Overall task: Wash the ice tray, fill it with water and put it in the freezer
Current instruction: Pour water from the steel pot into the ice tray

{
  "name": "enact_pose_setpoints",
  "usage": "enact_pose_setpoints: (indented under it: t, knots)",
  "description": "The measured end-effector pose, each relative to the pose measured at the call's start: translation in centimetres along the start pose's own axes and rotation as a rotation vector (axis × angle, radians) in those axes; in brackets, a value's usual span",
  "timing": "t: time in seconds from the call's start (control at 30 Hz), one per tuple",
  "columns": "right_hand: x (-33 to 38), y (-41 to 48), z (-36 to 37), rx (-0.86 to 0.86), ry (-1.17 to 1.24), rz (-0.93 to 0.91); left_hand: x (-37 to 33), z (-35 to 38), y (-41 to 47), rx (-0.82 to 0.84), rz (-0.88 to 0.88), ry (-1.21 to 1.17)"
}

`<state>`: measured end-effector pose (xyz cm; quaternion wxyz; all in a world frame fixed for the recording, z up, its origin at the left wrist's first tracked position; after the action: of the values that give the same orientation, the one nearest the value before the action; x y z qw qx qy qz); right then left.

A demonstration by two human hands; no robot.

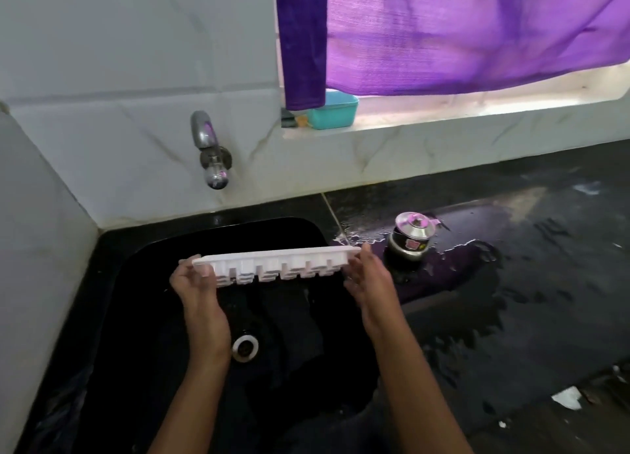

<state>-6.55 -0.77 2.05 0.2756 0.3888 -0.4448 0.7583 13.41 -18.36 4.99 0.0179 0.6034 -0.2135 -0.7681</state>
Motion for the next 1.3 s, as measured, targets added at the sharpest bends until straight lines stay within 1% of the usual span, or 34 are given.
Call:
enact_pose_setpoints:
  t: [0.07, 0.1, 0.17, 0.23, 0.3, 0.43, 0.53, 0.6, 0.7, 0.77, 0.87, 1.03, 1.17, 1.3]
  knots:
    - [1.5, 0.3, -3.2, -0.039, 0.134, -0.019, -0.3, 2.3, -1.4, -0.079, -0.037, -0.183]
    - [2.2, 0.5, -4.8, -0.057, 0.153, -0.032, 0.0, 3.5, -2.1, -0.096, -0.061, -0.247]
    - [3.6, 0.9, -8.1, -0.099, 0.129, -0.080, 0.3, 6.3, -3.7, -0.052, -0.067, -0.293]
    - [5.0, 1.4, -11.8, -0.140, 0.037, -0.142, 1.1, 9.2, -5.9, 0.018, -0.088, -0.292]
    - [5.9, 2.1, -15.6, -0.175, -0.056, -0.183, 2.0, 11.9, -8.1, 0.085, -0.103, -0.199]
    - [6.9, 3.7, -22.3, -0.221, -0.177, -0.215, 4.6, 16.9, -12.9, 0.377, -0.113, 0.029]
    - [7.1, 5.2, -25.5, -0.209, -0.284, -0.205, 7.3, 18.6, -16.3, 0.541, -0.168, 0.227]
    - [7.2, 6.0, -26.9, -0.200, -0.337, -0.218, 8.2, 19.7, -17.9, 0.595, -0.175, 0.345]
    - [7.2, 7.1, -28.6, -0.228, -0.389, -0.245, 9.2, 21.0, -19.2, 0.628, -0.162, 0.462]
    - [6.9, 7.8, -29.6, -0.252, -0.441, -0.250, 10.1, 21.6, -19.6, 0.678, -0.141, 0.616]
    - [6.4, 8.9, -30.7, -0.291, -0.599, -0.240, 11.0, 22.2, -19.6, 0.758, -0.095, 0.830]
    - [7.7, 9.3, -29.7, -0.341, -0.855, -0.340, 10.0, 22.7, -19.8, 0.754, 0.009, 0.917]
    - [10.4, 10.5, -25.3, -0.208, -0.796, -0.424, 10.0, 23.0, -20.1, 0.775, 0.025, 0.958]
    - [11.9, 14.3, -20.5, -0.059, -0.688, -0.416, 9.9, 22.9, -20.2, 0.778, 0.025, 0.985]
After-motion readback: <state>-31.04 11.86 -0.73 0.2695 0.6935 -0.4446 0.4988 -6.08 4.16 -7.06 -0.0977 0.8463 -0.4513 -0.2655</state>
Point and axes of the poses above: each hand's wrist, its own y-axis towards the middle knuckle, its own z-axis out of the palm, x = y × z, the point moved 8 cm from there along y, towards the middle knuckle, and after that the axes turned 10 degrees about z, right-handed, at the moved point
